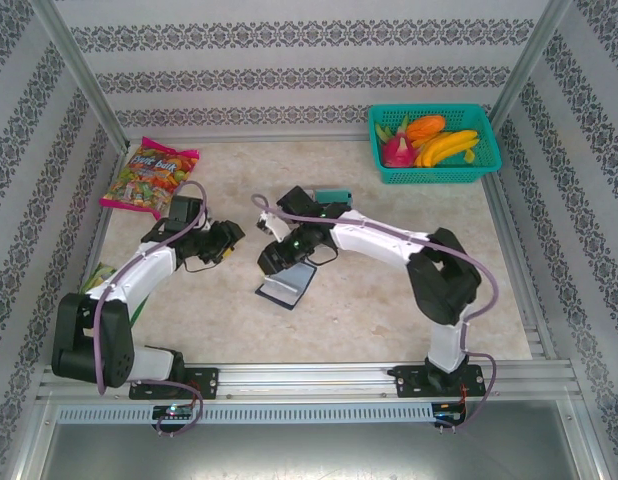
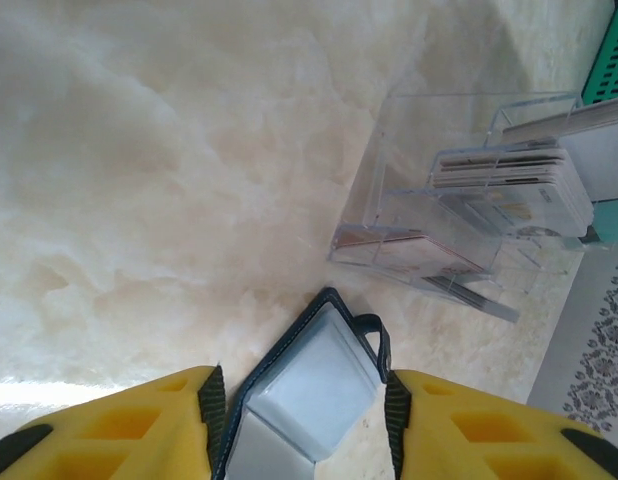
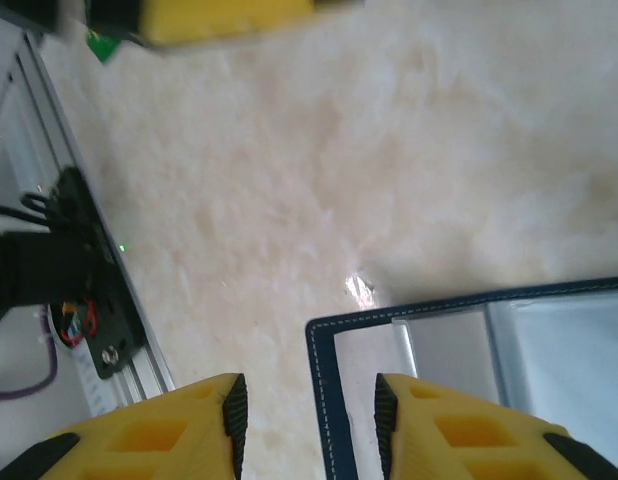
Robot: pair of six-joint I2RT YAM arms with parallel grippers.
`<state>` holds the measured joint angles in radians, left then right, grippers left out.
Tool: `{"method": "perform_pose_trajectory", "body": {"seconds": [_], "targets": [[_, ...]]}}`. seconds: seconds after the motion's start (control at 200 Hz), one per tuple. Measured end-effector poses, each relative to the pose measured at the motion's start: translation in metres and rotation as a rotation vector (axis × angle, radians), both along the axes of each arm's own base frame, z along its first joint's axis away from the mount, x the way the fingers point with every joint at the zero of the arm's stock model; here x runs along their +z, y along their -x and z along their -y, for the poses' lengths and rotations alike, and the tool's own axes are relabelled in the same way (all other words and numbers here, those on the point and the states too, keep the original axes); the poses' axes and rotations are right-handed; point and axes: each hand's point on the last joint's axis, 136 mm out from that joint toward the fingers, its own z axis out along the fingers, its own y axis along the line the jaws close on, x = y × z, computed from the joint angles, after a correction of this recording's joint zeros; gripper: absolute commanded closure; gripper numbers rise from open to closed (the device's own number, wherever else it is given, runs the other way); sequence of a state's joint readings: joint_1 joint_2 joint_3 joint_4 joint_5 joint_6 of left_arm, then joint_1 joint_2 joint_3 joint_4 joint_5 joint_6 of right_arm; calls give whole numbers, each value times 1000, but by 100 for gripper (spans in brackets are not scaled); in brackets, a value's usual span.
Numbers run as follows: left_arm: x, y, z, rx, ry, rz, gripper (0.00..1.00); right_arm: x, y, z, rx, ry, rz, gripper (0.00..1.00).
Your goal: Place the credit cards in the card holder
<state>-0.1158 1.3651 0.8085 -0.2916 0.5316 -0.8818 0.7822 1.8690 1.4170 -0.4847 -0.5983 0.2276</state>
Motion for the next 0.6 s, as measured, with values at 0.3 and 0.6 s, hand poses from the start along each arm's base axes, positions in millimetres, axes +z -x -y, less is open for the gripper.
{"method": "perform_pose_trajectory", "body": {"seconds": [0.3, 0.6], "targets": [[-10, -15, 35, -217, 8, 8, 64, -37, -11, 98, -439, 56, -139, 60], [-54, 32, 85, -499, -21, -113, 75, -98, 17, 123, -587, 163, -309, 60]]}}
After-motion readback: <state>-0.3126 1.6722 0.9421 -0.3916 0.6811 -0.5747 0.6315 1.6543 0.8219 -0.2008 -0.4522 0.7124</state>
